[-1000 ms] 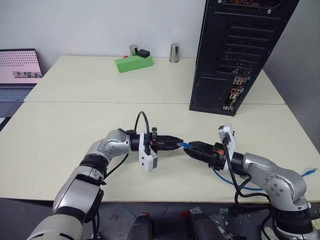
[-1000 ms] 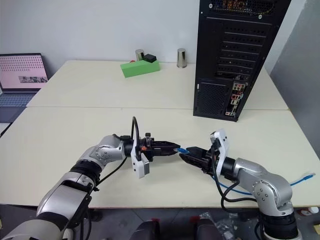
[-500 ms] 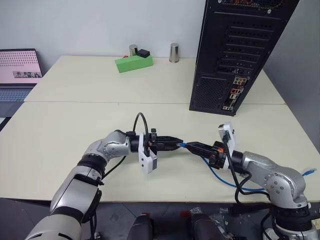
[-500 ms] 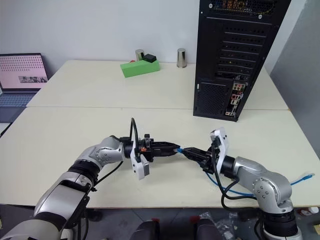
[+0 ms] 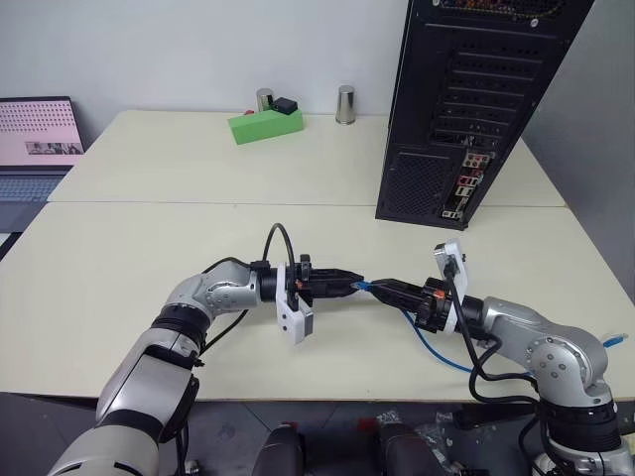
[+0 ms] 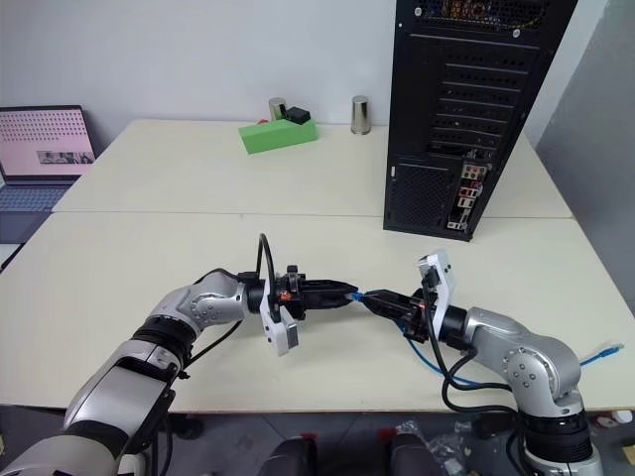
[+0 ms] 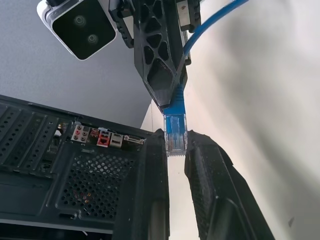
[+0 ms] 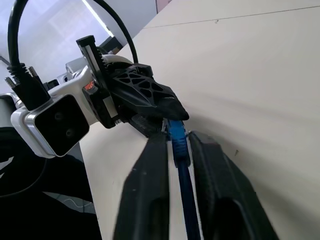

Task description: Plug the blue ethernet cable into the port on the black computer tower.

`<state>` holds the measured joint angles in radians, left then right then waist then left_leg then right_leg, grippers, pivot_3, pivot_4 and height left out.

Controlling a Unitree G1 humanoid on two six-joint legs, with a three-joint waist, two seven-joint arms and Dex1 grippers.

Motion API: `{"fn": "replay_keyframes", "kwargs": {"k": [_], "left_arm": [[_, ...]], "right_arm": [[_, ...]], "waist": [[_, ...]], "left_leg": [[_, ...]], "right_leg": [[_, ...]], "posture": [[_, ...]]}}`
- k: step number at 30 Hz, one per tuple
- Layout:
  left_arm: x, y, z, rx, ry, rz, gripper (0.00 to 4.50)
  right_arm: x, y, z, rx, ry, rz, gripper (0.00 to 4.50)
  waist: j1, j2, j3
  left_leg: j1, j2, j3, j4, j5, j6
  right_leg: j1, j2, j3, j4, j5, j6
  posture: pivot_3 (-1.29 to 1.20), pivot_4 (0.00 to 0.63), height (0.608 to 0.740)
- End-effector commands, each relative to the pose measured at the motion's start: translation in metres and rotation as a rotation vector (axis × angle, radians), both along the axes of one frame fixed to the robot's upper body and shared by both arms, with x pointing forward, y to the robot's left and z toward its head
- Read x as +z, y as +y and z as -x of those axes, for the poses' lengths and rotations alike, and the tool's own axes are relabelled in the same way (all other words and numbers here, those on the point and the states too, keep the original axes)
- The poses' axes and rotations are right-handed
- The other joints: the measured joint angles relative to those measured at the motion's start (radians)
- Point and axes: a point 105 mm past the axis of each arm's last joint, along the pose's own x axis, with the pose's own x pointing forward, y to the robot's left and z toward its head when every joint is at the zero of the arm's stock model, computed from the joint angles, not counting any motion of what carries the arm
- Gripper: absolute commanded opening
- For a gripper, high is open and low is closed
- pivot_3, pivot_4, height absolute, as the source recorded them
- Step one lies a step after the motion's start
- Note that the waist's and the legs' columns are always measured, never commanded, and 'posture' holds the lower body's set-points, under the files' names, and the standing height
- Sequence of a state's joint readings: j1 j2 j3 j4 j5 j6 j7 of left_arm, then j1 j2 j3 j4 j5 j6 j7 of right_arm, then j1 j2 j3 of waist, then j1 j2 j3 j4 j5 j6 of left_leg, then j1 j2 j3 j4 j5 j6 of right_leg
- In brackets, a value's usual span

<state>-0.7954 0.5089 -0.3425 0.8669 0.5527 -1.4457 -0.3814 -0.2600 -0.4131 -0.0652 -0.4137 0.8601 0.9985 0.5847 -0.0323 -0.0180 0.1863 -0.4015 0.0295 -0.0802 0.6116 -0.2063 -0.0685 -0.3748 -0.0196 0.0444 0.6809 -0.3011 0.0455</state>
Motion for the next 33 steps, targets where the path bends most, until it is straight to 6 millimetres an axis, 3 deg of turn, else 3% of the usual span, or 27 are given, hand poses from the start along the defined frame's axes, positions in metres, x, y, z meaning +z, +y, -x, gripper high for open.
{"fn": "replay_keyframes", "kwargs": {"k": [1,30,33], "left_arm": [[0.0083,-0.0001,0.0004,-0.011,-0.036,0.011,0.27],[0.0075,0.0000,0.0013,-0.009,-0.040,0.014,0.27],[0.0073,-0.0001,0.0014,-0.010,-0.040,0.011,0.27]], "right_arm": [[0.0089,0.0002,-0.0008,0.004,-0.018,-0.030,1.77],[0.0036,0.0023,0.0017,0.007,0.021,-0.045,1.82],[0.0039,0.0024,0.0009,0.002,0.021,-0.048,1.10]], "waist": [[0.000,0.000,0.000],[0.000,0.000,0.000],[0.000,0.000,0.000]], "left_leg": [[0.000,0.000,0.000,0.000,0.000,0.000],[0.000,0.000,0.000,0.000,0.000,0.000],[0.000,0.000,0.000,0.000,0.000,0.000]], "right_leg": [[0.000,0.000,0.000,0.000,0.000,0.000],[0.000,0.000,0.000,0.000,0.000,0.000],[0.000,0.000,0.000,0.000,0.000,0.000]], "posture": [[0.00,0.150,0.740],[0.00,0.150,0.740],[0.00,0.150,0.740]]}}
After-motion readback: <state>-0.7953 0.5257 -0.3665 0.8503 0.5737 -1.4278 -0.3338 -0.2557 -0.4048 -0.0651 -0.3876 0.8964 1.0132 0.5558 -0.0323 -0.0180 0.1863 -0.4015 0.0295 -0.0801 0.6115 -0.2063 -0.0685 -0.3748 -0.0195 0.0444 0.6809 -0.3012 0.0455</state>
